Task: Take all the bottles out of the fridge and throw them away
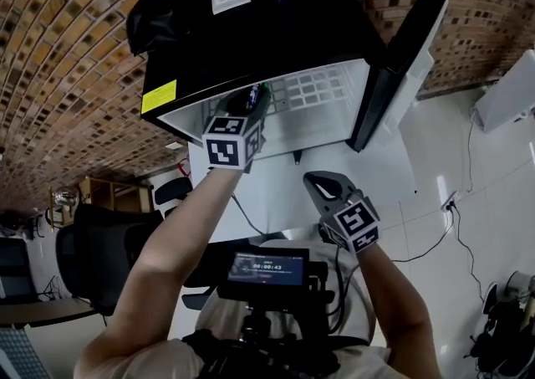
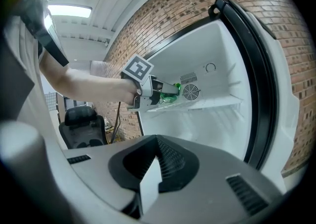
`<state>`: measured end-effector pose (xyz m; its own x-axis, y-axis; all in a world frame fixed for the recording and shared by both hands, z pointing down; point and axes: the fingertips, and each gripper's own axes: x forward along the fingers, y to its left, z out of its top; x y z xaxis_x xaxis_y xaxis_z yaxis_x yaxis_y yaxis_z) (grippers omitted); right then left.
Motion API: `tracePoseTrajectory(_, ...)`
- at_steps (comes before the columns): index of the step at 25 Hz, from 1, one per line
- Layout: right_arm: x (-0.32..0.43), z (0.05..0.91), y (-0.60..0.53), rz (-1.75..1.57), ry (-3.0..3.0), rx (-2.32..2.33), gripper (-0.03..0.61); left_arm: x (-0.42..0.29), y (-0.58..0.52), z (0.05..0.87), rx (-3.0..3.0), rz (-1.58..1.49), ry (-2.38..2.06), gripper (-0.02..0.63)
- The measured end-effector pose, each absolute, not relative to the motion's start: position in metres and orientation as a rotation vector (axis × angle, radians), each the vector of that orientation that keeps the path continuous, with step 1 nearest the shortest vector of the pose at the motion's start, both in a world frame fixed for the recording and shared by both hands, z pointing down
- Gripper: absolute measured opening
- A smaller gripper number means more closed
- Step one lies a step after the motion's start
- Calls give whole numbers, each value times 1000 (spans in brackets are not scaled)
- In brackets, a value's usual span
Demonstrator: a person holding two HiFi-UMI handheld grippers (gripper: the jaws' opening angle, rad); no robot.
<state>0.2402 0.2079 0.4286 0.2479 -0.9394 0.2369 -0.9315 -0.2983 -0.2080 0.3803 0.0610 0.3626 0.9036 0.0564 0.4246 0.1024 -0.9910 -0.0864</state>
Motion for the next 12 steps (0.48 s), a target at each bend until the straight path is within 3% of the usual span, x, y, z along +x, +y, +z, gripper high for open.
tracePoseTrajectory(12,230,431,178,-519,1994,-2383,2,289,74,336,-3019,-405,-355,138)
